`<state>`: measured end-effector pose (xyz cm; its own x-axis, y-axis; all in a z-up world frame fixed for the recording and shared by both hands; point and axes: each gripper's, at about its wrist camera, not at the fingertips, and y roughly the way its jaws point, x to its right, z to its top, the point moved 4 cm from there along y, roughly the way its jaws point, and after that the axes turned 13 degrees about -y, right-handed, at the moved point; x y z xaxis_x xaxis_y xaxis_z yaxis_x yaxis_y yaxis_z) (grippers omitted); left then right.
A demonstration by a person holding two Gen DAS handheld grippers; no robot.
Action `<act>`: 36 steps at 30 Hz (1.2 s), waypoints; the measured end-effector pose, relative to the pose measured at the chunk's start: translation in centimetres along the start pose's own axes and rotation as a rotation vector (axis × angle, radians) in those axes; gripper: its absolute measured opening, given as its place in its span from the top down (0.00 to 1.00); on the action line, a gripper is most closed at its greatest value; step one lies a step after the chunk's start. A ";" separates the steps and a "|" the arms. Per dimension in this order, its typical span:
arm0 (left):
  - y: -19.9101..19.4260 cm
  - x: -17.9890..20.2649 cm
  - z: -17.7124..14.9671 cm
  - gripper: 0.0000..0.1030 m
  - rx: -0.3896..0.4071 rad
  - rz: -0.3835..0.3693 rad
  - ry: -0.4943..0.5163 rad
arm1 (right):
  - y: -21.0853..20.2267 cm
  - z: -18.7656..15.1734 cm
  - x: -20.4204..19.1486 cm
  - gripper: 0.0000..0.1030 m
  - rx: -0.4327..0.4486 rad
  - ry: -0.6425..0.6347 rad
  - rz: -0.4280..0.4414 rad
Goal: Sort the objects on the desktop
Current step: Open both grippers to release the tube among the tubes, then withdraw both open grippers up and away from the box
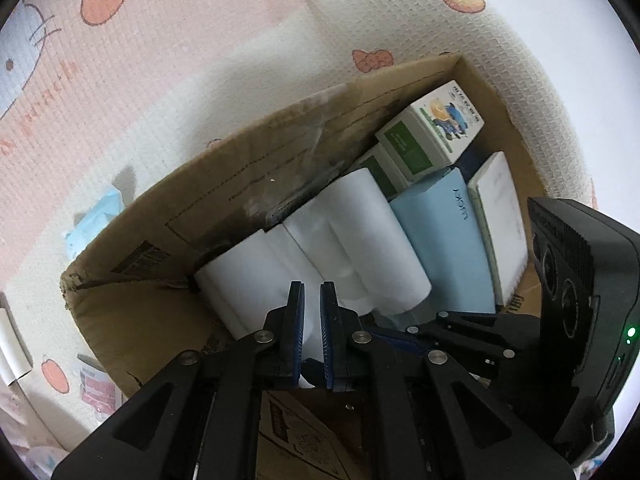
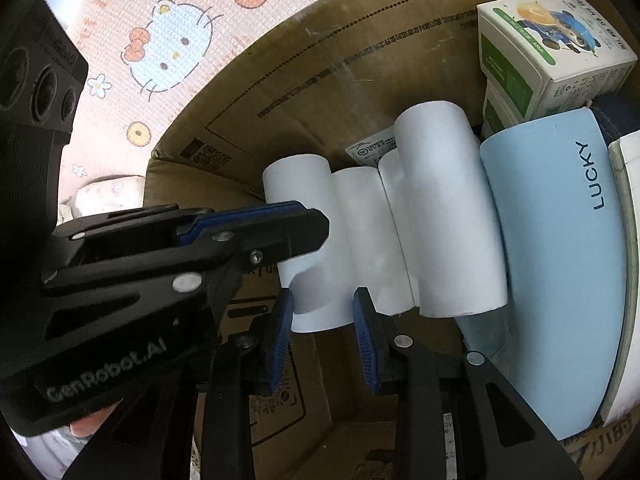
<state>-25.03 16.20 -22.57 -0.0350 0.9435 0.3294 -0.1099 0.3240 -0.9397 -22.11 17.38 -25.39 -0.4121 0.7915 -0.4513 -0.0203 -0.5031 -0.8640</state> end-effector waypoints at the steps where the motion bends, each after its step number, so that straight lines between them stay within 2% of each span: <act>1: 0.1 0.1 0.0 0.91 0.001 0.010 0.001 | 0.1 0.1 -0.1 0.72 -0.004 0.000 -0.002; 4: 0.1 0.3 -0.1 0.91 0.010 0.030 0.002 | 0.3 0.2 -0.4 0.71 -0.006 -0.017 -0.015; 8: -0.1 -0.2 0.0 0.90 0.003 0.004 -0.009 | 0.3 0.2 -0.7 0.70 -0.007 -0.038 -0.025; 11: -1.2 0.1 0.5 0.72 0.029 -0.048 -0.021 | -0.1 0.2 -0.8 0.70 0.021 -0.038 -0.018; 13: -2.3 0.4 0.5 0.55 0.077 -0.075 -0.016 | -0.9 0.2 -0.9 0.70 0.075 -0.024 0.014; 14: -2.9 0.7 0.4 0.53 0.112 -0.071 -0.007 | -1.3 0.3 -1.0 0.70 0.104 -0.011 0.036; 17: -4.5 1.1 -0.1 0.52 0.185 -0.054 0.023 | -2.6 0.5 -1.2 0.70 0.176 0.003 0.064; 22: -6.7 -0.2 -0.9 0.52 0.270 -0.093 0.001 | -5.2 -0.1 -2.2 0.70 0.249 -0.016 -0.042; 24: -7.5 -1.0 -1.4 0.52 0.292 -0.138 -0.031 | -6.1 -0.9 -2.8 0.70 0.270 -0.022 -0.061; 26: -8.6 -2.0 -2.7 0.52 0.306 -0.186 -0.061 | -7.3 -3.2 -3.0 0.70 0.285 -0.041 -0.086; 27: -9.0 -2.1 -3.1 0.52 0.314 -0.208 -0.076 | -6.4 -3.8 -4.3 0.70 0.293 -0.055 -0.108; 28: -9.4 -2.4 -3.6 0.52 0.327 -0.231 -0.091 | -5.8 -2.2 -1.2 0.70 0.307 -0.076 -0.136; 30: -10.3 -2.8 -4.7 0.52 0.374 -0.265 -0.108 | -6.6 -2.6 -3.6 0.70 0.341 -0.117 -0.181; 31: -11.0 -2.9 -5.4 0.52 0.415 -0.287 -0.108 | -10.1 -4.9 -5.5 0.70 0.357 -0.130 -0.193; 32: -11.6 -2.9 -6.1 0.52 0.454 -0.295 -0.097 | -12.1 -5.0 -5.5 0.70 0.373 -0.147 -0.208; 34: -12.8 -2.5 -7.7 0.52 0.525 -0.265 -0.052 | -12.6 -7.6 -5.6 0.70 0.403 -0.185 -0.232; 36: -13.7 -2.2 -8.9 0.52 0.565 -0.237 -0.015 | -12.9 -8.3 -6.7 0.70 0.424 -0.215 -0.248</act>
<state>-14.64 10.27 -11.26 0.0409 0.8477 0.5290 -0.6259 0.4344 -0.6477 -11.49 21.45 -13.14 -0.5249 0.8378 -0.1505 -0.4884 -0.4412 -0.7528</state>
